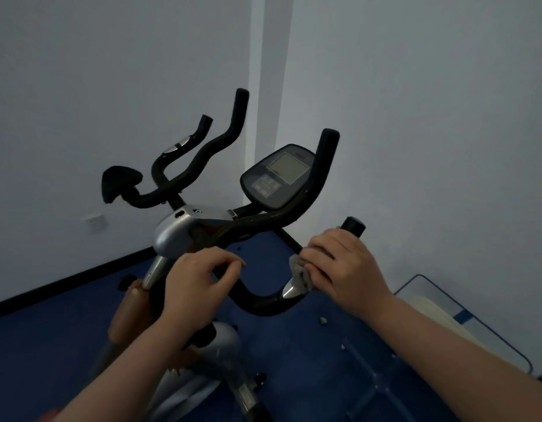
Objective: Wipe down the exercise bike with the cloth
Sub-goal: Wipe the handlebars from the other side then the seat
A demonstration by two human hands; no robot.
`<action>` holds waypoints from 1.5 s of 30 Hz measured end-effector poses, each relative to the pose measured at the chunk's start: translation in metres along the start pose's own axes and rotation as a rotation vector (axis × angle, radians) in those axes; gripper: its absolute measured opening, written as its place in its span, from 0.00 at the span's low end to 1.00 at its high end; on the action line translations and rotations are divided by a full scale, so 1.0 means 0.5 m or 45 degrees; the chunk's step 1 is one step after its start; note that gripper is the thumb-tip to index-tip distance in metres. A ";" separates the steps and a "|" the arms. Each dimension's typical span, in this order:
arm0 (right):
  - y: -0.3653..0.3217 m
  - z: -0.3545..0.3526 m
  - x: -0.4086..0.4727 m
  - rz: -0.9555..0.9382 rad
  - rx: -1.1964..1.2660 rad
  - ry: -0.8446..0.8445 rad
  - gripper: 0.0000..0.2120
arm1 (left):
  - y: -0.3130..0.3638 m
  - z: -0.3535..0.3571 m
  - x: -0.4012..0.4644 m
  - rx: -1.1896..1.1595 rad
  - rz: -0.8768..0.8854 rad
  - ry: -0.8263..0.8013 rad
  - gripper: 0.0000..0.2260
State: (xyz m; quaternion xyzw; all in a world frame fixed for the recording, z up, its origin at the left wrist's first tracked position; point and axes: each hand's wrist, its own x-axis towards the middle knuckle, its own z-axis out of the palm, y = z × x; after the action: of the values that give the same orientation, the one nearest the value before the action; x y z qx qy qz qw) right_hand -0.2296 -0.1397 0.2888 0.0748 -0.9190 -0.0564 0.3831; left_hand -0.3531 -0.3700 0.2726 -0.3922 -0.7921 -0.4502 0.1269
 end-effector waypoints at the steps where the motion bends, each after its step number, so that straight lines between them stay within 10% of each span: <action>1: -0.015 0.003 -0.007 0.079 0.025 0.006 0.08 | -0.003 -0.001 -0.002 -0.054 -0.030 0.037 0.11; 13: -0.119 -0.014 -0.014 -0.072 0.100 -0.523 0.26 | -0.048 -0.019 -0.048 0.279 -0.229 0.240 0.03; 24: -0.201 0.050 0.110 0.014 -0.102 -1.176 0.15 | -0.065 -0.015 -0.064 0.142 -0.591 0.368 0.10; 45: -0.223 0.130 0.172 0.470 0.161 -1.243 0.14 | -0.079 -0.015 -0.059 0.046 -0.470 0.381 0.06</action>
State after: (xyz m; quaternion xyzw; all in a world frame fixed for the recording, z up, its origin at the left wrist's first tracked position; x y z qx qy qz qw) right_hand -0.3253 -0.2618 0.2850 -0.1005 -0.9899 0.0392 -0.0916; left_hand -0.3640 -0.4024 0.2364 -0.1670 -0.8307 -0.5047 0.1655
